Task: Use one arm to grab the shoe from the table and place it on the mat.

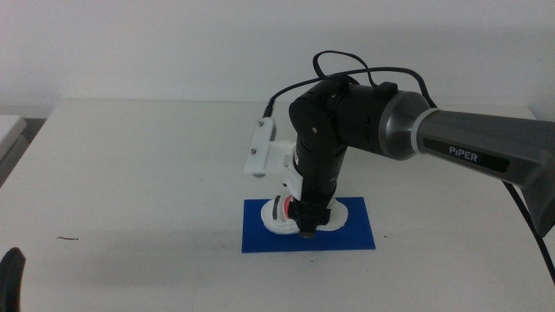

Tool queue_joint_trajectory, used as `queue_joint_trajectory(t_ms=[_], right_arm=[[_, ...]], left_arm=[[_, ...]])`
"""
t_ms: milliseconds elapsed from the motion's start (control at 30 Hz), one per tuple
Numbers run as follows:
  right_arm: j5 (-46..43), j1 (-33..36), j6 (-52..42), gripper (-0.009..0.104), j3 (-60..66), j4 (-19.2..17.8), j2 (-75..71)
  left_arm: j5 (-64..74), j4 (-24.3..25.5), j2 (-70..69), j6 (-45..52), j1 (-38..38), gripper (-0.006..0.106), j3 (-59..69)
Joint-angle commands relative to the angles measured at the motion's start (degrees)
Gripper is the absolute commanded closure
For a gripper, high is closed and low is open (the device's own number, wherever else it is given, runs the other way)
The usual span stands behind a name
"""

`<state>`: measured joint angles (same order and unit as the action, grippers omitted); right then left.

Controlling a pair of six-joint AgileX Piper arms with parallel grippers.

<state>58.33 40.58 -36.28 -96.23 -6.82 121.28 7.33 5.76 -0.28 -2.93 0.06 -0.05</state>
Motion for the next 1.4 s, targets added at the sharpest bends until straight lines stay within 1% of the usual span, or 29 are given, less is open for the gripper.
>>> queue_joint_trajectory(t_ms=[0, 100, 200, 367, 433, 533, 600, 633, 700, 733, 800, 867, 900, 1033, 1133, 1167, 1233, 1267, 1333, 1367], right_arm=[[0.23, 0.08, -8.91, 0.089, -0.44, 0.32, 0.04], [0.23, -0.05, -11.79, 0.089, -0.44, 0.21, 0.59], [-0.04, -0.05, -11.93, 0.089, -0.44, 0.21, 1.10], [-1.41, -0.05, -8.16, 0.089, -0.44, 0.33, 1.80], [-1.82, -0.05, -8.04, 0.089, -0.44, 0.43, 2.10], [-2.04, -0.05, -8.04, 0.084, -0.33, 0.40, 2.67], [-2.04, -0.05, -8.04, 0.075, -0.33, 0.40, 2.98], [-2.04, -0.05, -8.04, 0.069, -0.33, 0.40, 3.09], [-2.36, -0.05, -8.04, 0.040, -0.33, 0.40, 3.08], [-2.82, -0.05, -7.41, 0.032, -0.33, 0.40, 2.95], [-3.72, -0.19, -5.69, 0.020, -0.06, 0.40, 1.15], [-6.95, -0.68, -2.56, 0.015, 2.30, 0.40, -3.67], [-9.02, -1.25, 0.00, 0.015, 4.12, 0.29, -6.51], [-21.53, -4.66, 19.86, 0.016, 19.68, 0.12, -23.72], [-30.65, -9.53, 27.46, 0.016, 34.74, 0.12, -39.64], [-34.34, -11.93, 29.95, 0.016, 40.58, 0.69, -45.22], [-41.93, -17.20, 32.18, 0.016, 51.05, 3.56, -55.08], [-45.44, -20.56, 31.69, 0.016, 56.35, 5.16, -60.14], [-49.35, -27.58, 28.46, 0.016, 65.02, 6.00, -68.06], [-49.79, -30.96, 26.75, 0.016, 68.41, 6.11, -71.77]], left_arm=[[-0.70, -0.23, 0.28, -0.17, 0.02, 0.007, 0.05], [-0.70, -0.23, 0.28, -0.17, 0.02, 0.007, 0.05], [-0.70, -0.23, 0.28, -0.17, 0.02, 0.007, 0.05], [-0.70, -0.23, 0.28, -0.17, 0.02, 0.007, 0.05], [-0.70, -0.23, 0.28, -0.17, 0.02, 0.007, 0.05], [-0.70, -0.23, 0.28, -0.17, 0.02, 0.007, 0.05], [-0.70, -0.23, 0.28, -0.17, 0.02, 0.007, 0.05], [-0.70, -0.23, 0.28, -0.17, 0.02, 0.007, 0.05], [-0.70, -0.23, 0.28, -0.17, 0.02, 0.007, 0.05], [-0.70, -0.23, 0.28, -0.17, 0.02, 0.007, 0.05], [-0.70, -0.23, 0.28, -0.17, 0.02, 0.007, 0.05], [-0.70, -0.23, 0.28, -0.17, 0.02, 0.007, 0.05], [-0.70, -0.23, 0.28, -0.17, 0.02, 0.007, 0.05], [-0.70, -0.23, 0.28, -0.17, 0.02, 0.007, 0.05], [-0.70, -0.23, 0.28, -0.17, 0.02, 0.007, 0.05], [-0.70, -0.23, 0.28, -0.17, 0.02, 0.007, 0.05], [-0.70, -0.23, 0.28, -0.17, 0.02, 0.007, 0.05], [-0.70, -0.23, 0.28, -0.17, 0.02, 0.007, 0.05], [-0.70, -0.23, 0.28, -0.17, 0.02, 0.007, 0.05], [-0.70, -0.23, 0.28, -0.17, 0.02, 0.007, 0.05]])
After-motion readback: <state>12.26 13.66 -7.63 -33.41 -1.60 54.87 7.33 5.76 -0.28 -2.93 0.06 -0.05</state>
